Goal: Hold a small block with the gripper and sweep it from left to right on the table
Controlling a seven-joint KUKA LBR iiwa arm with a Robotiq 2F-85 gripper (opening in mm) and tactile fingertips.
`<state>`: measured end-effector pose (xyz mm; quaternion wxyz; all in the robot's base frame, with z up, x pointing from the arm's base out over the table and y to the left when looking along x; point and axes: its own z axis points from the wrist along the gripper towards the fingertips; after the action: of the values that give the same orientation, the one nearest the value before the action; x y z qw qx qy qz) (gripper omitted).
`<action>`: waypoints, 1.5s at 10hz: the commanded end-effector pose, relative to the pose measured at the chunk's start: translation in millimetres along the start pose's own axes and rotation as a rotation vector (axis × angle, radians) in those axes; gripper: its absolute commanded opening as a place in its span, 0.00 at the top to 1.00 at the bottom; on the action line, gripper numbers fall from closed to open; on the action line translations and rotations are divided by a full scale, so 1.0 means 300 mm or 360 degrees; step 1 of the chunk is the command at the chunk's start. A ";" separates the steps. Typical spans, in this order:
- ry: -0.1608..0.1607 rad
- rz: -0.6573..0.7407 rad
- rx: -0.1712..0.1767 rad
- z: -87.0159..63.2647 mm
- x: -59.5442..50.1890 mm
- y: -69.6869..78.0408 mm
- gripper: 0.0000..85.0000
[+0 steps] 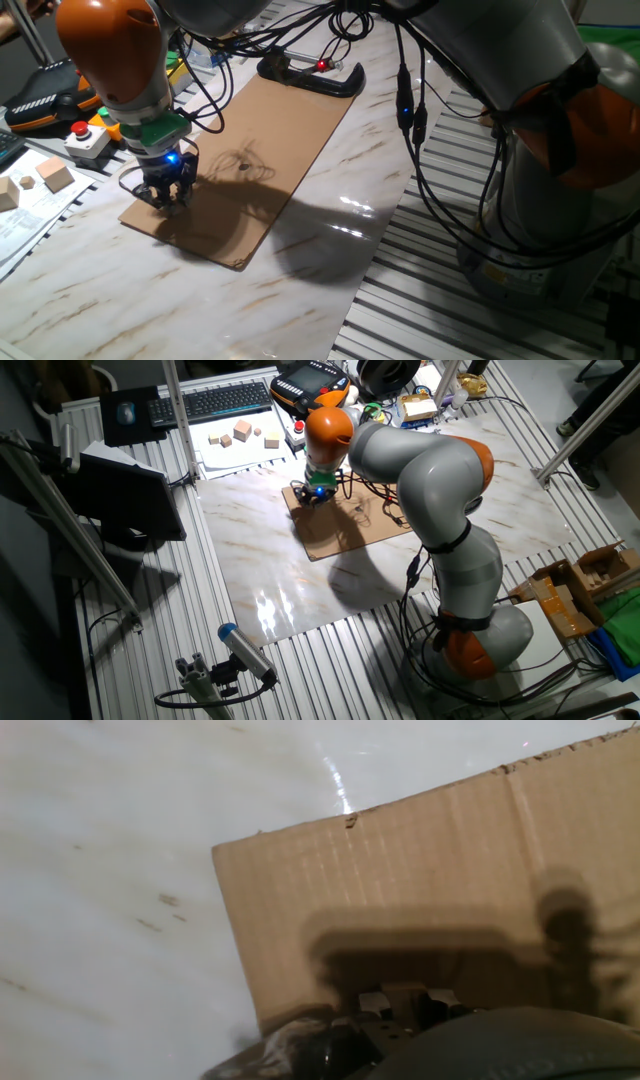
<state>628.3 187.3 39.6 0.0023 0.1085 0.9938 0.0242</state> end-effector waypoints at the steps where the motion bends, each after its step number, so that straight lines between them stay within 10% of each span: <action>1: 0.0001 0.0000 -0.0002 0.000 0.001 0.002 0.99; 12: -0.0011 -0.0037 0.0010 -0.004 0.011 0.030 0.99; 15: -0.0025 0.0000 -0.0008 -0.002 0.009 0.031 0.38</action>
<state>627.6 196.8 40.4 0.0105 0.1086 0.9937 0.0258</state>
